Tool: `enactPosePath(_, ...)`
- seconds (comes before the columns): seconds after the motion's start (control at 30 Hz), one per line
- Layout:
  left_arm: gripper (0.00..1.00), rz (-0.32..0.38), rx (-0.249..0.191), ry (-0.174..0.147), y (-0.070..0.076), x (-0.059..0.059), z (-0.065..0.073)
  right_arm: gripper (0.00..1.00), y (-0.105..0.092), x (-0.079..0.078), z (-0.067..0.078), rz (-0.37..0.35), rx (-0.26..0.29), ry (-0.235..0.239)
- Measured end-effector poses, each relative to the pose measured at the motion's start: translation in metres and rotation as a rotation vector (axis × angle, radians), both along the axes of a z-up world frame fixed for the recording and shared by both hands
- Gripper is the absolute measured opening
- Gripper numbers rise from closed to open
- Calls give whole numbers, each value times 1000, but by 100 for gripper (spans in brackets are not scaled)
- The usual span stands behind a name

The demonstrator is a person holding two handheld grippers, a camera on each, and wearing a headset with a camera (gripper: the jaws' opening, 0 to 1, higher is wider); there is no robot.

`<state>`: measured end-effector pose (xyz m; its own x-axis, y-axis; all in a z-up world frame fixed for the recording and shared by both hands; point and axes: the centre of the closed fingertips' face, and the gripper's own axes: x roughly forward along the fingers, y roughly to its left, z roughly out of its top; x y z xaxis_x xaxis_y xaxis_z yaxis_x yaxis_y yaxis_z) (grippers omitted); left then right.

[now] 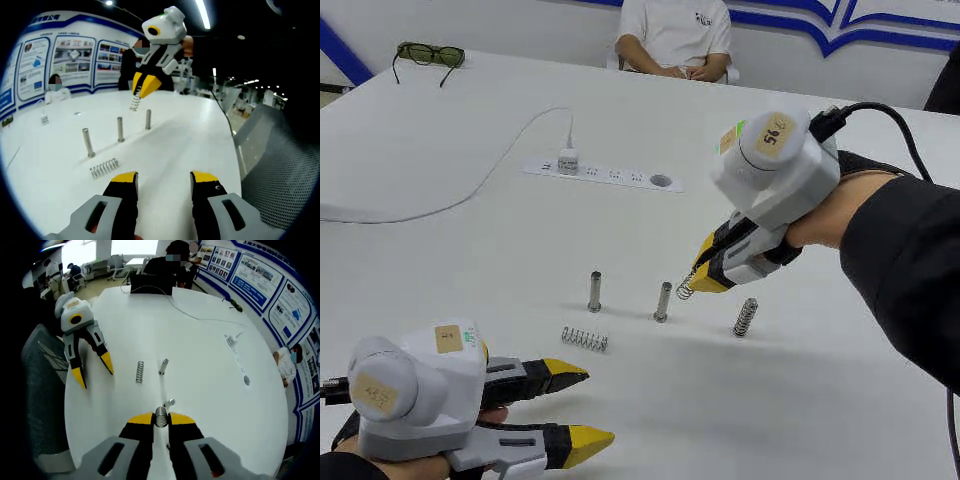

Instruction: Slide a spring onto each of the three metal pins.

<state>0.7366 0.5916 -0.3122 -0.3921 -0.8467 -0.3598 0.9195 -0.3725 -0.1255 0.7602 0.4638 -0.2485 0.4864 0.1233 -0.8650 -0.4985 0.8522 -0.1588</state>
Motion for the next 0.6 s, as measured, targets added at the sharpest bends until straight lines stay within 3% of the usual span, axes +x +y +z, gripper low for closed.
enactPosePath(0.27,42,3,-2,3,0,1,0,12,-4,15,-3,-3,-9,19)
enactPosePath(0.6,42,16,1,12,2,2,-2,12,-8,25,-18,10,-14,66)
